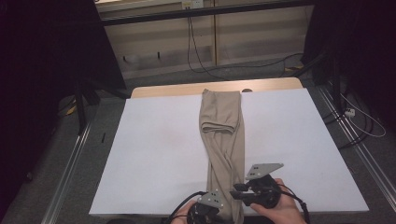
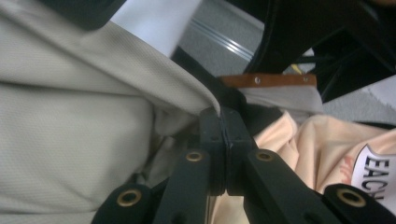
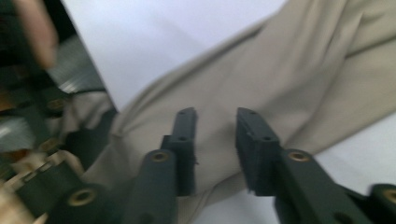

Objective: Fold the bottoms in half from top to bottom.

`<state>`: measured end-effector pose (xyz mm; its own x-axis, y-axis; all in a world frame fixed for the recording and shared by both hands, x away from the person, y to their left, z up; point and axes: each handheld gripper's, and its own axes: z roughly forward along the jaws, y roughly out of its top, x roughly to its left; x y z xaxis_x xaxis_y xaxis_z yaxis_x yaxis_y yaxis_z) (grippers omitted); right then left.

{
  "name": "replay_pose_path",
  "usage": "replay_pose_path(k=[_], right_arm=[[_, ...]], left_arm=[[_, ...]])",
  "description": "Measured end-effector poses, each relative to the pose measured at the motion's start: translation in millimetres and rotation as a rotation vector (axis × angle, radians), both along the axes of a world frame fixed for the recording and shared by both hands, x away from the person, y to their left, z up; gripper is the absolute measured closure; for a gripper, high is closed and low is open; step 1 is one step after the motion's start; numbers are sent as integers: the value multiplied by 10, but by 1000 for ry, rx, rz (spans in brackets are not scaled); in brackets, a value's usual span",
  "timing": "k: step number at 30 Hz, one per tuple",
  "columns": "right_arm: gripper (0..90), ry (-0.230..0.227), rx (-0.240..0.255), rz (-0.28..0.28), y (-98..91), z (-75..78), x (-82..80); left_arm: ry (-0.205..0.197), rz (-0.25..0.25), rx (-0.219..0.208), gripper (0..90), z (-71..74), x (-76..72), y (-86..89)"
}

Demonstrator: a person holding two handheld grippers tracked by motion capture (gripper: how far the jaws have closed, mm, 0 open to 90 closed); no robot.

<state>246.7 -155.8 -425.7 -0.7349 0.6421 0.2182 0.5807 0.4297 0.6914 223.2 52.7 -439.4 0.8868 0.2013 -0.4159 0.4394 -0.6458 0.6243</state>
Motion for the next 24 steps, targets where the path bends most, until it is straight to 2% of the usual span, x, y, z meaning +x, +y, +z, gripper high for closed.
replay_pose_path(k=[4,9,10,11,13,14,15,19,20,23,24], right_arm=[[562,20,-53,-10,99,-128,9],[549,-7,-52,2,139,-88,-1],[568,5,-61,-6,151,-111,1],[632,6,-89,-7,167,-146,5],[734,-16,-110,-29,174,-153,-10],[829,-11,-97,-36,145,-132,-7],[855,-7,-78,-40,121,-118,-9],[874,-17,-42,-67,-29,-63,-49],[869,-19,-24,-71,-82,-45,-58],[890,5,17,-87,-199,-13,-68],[899,2,11,-102,-239,-8,-76]], left_arm=[[15,34,1,878,-36,65,55],[38,50,-9,863,-68,130,70],[32,50,-8,862,-67,132,61],[31,52,-8,842,-62,133,56],[23,62,-22,818,-29,145,79],[22,71,-27,778,-12,153,96],[18,82,-39,755,11,170,126],[-6,168,-71,673,86,296,277],[-6,174,-73,673,92,330,298],[-17,218,-45,667,78,464,287],[-29,222,-33,671,73,495,263]])
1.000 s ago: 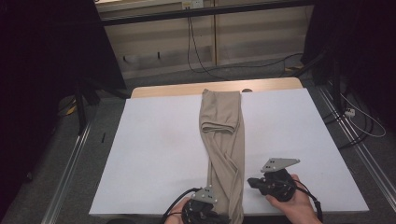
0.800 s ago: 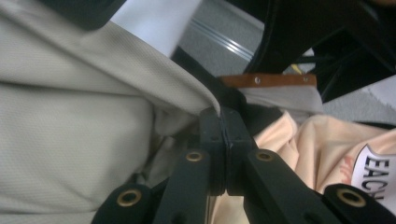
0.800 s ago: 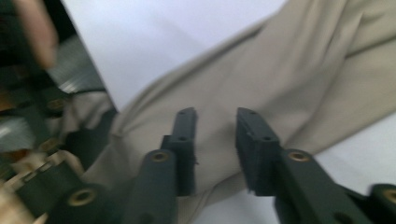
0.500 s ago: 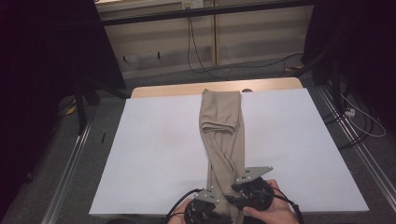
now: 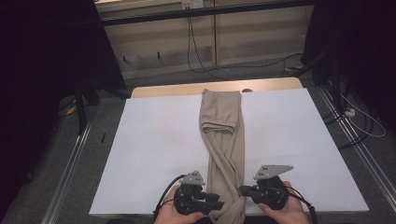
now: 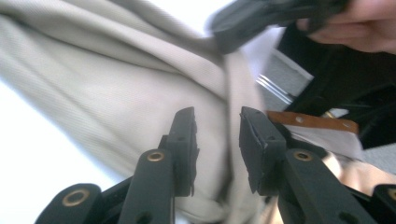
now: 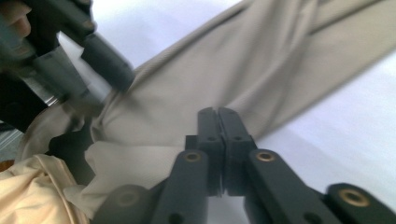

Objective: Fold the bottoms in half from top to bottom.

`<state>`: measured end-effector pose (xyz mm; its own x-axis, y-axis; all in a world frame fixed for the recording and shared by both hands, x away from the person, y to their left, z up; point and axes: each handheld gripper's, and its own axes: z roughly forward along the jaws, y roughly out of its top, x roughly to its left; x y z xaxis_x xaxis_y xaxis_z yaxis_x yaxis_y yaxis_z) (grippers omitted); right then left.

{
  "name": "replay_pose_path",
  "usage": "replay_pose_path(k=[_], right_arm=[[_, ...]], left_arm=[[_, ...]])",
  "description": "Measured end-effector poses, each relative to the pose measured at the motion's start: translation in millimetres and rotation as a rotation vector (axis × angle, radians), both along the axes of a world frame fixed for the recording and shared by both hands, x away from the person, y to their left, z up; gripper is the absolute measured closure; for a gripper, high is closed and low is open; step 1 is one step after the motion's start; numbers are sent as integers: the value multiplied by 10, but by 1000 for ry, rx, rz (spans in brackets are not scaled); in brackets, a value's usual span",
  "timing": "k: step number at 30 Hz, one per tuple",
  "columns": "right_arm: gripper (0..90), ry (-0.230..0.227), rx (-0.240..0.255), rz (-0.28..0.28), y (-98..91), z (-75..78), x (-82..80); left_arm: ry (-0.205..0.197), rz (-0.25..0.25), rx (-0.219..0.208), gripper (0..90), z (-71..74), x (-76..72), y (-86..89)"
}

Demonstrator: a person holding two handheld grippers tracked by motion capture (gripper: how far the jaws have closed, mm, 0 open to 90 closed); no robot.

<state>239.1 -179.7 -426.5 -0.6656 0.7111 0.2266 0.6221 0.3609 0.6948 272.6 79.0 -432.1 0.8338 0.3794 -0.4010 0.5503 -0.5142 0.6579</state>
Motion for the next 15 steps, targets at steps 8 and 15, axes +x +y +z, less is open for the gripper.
replay_pose_path(k=[8,15], right_arm=[[900,-7,-108,-53,-109,-17,4],[900,18,-168,-143,-405,-87,44]], left_arm=[[-78,8,87,738,-49,229,-255],[-130,-17,101,732,-120,335,-530]])
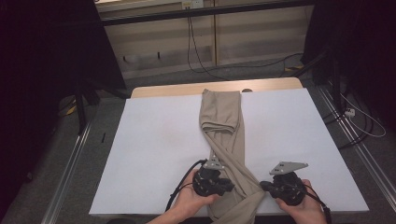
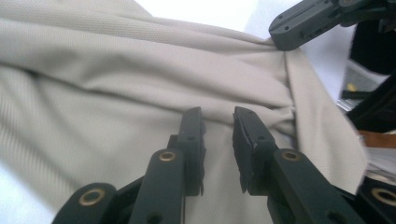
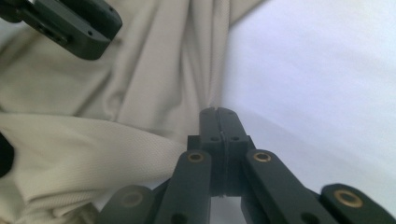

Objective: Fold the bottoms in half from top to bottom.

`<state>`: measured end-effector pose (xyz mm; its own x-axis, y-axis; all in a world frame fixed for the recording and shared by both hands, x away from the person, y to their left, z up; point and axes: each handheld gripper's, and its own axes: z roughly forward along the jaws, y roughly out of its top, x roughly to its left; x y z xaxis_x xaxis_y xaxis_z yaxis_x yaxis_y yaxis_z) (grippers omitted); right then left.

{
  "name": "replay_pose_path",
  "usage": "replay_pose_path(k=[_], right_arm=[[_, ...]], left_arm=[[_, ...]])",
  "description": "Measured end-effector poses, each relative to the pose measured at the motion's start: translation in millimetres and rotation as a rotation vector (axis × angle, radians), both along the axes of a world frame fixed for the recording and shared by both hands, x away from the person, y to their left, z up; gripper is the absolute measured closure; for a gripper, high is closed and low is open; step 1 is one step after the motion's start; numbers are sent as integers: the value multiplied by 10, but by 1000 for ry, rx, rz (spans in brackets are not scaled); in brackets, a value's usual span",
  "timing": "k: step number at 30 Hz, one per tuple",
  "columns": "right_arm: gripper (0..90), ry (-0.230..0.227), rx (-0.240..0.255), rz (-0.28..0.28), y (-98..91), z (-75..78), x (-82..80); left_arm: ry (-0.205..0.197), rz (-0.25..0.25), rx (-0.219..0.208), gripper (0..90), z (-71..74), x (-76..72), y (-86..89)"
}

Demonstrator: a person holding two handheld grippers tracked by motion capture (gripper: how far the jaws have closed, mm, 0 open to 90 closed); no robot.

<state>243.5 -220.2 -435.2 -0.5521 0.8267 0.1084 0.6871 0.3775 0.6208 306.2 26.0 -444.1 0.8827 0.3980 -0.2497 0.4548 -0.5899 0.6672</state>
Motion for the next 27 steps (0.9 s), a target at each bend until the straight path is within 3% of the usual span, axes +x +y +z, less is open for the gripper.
replay_pose_path(k=[2,4,6,8,10,12,13,15,16,18,19,21,24,27], right_arm=[[900,-17,-29,-35,-26,-7,13],[900,-28,-78,-45,-39,-22,39],[900,-17,-79,-59,-58,-37,63],[900,-19,-76,-69,-71,-38,72],[900,-13,-55,-69,-87,-47,81],[900,-1,-10,-66,-117,-63,98],[900,7,8,-71,-135,-69,110],[900,16,33,-75,-155,-79,123],[900,17,38,-78,-157,-82,124],[900,15,37,-75,-150,-82,123],[900,15,39,-75,-148,-82,123],[900,27,50,-73,-152,-77,126],[900,43,75,-67,-154,-68,111],[900,53,115,-50,-144,-19,65]], left_arm=[[-4,-4,-24,722,8,1,-70],[-21,-17,-20,720,26,-7,-131],[-9,-36,-32,712,18,-23,-191],[-24,-54,-22,701,-2,-48,-216],[-31,-68,-3,665,-33,-79,-246],[-51,-76,-19,639,-57,-103,-271],[-77,-91,-9,637,-57,-114,-280],[-103,-79,-5,666,-65,-139,-305],[-137,-90,17,737,-62,-149,-312],[-117,-81,13,877,-61,-155,-314],[-130,-87,21,894,-53,-164,-316],[-117,-83,37,900,-20,-175,-288],[-64,-76,-20,900,76,-176,-145],[-64,-75,-22,900,165,-216,2]])
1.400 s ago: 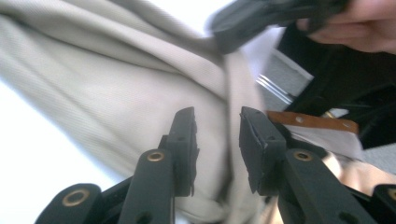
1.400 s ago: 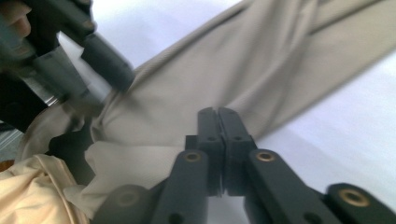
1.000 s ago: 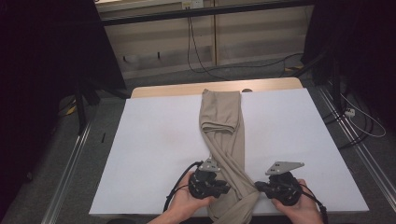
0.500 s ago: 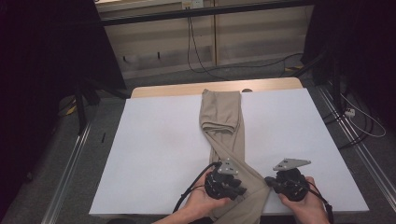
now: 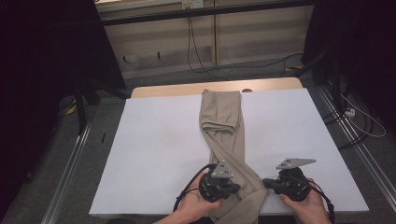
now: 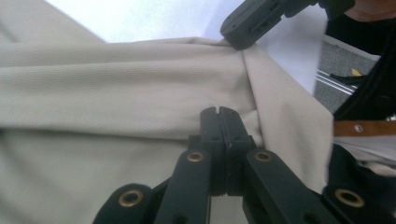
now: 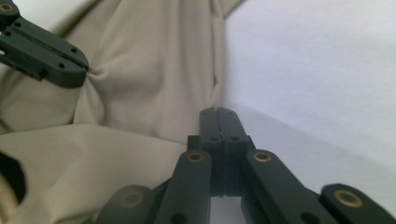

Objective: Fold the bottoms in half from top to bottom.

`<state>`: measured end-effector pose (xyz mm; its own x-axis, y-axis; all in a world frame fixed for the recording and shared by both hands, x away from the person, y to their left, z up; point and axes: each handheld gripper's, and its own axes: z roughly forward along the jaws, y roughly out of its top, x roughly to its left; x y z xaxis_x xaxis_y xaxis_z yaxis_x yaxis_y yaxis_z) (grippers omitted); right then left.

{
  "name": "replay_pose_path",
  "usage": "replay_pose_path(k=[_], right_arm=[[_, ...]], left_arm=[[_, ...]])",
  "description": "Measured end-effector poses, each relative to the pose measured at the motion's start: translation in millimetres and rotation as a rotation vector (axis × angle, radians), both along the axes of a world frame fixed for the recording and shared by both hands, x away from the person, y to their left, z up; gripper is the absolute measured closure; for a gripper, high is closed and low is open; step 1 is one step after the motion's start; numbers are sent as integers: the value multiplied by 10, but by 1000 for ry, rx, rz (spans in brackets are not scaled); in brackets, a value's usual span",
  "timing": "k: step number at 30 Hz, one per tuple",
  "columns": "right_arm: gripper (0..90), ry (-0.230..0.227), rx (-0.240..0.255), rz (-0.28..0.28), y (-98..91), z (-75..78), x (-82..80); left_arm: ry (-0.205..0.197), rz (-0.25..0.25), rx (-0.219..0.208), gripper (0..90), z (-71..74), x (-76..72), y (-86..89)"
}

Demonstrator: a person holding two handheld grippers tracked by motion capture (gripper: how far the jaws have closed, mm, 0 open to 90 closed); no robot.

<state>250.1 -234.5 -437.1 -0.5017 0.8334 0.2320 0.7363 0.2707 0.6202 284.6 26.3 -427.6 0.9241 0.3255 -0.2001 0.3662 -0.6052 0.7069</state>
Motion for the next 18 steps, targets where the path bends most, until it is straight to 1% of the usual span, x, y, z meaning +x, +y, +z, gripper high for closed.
replay_pose_path(k=[1,3,5,7,9,10,11,12,14,16,18], right_arm=[[900,2,15,6,9,16,-18],[900,9,48,30,41,36,-66],[900,9,50,49,95,58,-129],[900,11,74,71,138,69,-188],[900,10,67,91,181,73,-246],[900,9,73,97,194,74,-264],[900,7,77,106,211,83,-284],[900,4,82,119,225,93,-301],[900,-6,79,131,249,107,-338],[900,0,79,141,273,84,-351],[900,18,80,161,315,31,-346]], left_arm=[[0,7,-2,900,21,-22,52],[2,8,8,900,66,-64,170],[-1,10,17,900,113,-105,294],[-2,24,13,900,165,-134,432],[-4,32,7,900,177,-163,509],[2,30,14,900,172,-180,537],[-4,33,22,900,171,-201,559],[-10,34,21,900,179,-220,584],[1,37,13,900,197,-241,644],[-5,45,39,900,182,-271,682],[-3,34,76,900,130,-307,699]])
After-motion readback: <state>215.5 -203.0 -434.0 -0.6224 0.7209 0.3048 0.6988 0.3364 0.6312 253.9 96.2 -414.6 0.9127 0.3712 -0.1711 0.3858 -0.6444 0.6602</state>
